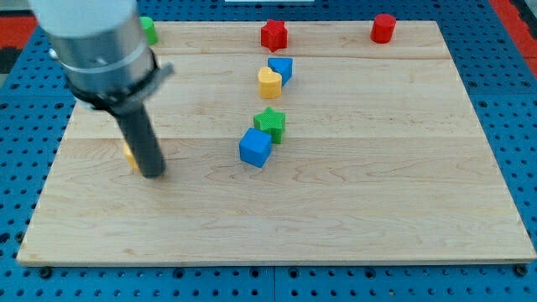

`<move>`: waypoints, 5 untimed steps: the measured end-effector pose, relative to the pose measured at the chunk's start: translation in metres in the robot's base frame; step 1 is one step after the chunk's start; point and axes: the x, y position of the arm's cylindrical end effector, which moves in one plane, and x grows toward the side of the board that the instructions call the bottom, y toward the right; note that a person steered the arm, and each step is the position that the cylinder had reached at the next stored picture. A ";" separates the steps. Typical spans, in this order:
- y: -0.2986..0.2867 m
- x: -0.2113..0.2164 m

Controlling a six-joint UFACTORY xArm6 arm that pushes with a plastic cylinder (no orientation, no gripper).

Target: Place blue cube diagonally to the green star

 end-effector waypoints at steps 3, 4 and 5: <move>-0.025 -0.071; 0.012 -0.078; 0.016 -0.083</move>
